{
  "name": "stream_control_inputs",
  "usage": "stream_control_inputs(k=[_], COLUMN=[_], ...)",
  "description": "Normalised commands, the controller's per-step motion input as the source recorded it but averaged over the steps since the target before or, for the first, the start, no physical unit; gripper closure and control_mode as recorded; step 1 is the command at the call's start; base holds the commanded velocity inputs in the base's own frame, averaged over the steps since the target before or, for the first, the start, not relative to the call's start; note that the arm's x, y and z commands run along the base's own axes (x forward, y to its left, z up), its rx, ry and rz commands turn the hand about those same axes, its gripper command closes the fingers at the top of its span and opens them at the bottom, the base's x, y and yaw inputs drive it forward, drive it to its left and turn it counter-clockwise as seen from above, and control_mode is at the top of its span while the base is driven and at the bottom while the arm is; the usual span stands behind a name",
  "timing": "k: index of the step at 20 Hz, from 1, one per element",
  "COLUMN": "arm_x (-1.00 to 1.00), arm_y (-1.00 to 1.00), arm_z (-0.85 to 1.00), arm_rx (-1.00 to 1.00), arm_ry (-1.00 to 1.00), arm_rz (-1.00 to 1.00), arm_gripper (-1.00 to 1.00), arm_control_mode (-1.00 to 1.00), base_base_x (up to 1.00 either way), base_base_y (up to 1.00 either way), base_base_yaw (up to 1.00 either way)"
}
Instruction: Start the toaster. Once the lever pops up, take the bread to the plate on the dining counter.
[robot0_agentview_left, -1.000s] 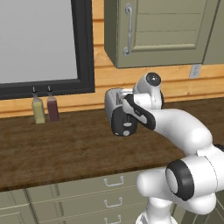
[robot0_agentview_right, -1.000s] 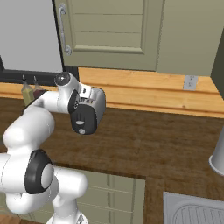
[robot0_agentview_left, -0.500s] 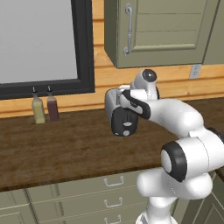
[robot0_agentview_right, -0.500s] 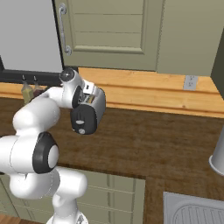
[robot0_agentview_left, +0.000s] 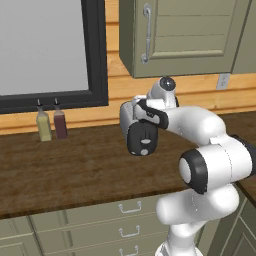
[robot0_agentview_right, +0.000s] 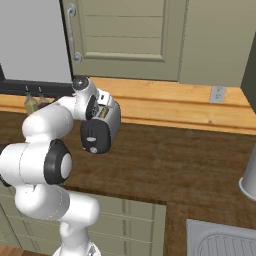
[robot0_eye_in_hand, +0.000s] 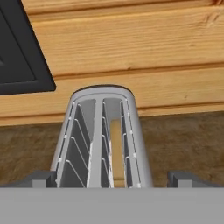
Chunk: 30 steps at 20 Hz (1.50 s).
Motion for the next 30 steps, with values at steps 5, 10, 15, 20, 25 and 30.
stream_control_inputs(k=[5, 10, 15, 20, 25, 30], arm_x=[0.06, 0.05, 0.09, 0.05, 0.01, 0.00], arm_y=[0.00, -0.06, -0.01, 0.00, 0.00, 0.00], arm_z=[-0.17, -0.02, -0.20, -0.30, -0.12, -0.07], arm_rx=[0.00, 0.00, 0.00, 0.00, 0.00, 0.00], arm_ry=[-0.02, -0.03, -0.03, -0.04, -0.05, -0.06], arm_rz=[0.00, 0.00, 0.00, 0.00, 0.00, 0.00], arm_gripper=[-1.00, -1.00, -1.00, -1.00, -1.00, -1.00], arm_control_mode=[-1.00, -1.00, -1.00, -1.00, -1.00, -1.00], base_base_x=[0.00, 0.00, 0.00, 0.00, 0.00, 0.00], base_base_y=[0.00, 0.00, 0.00, 0.00, 0.00, 0.00], base_base_yaw=[0.00, 0.00, 0.00, 0.00, 0.00, 0.00])
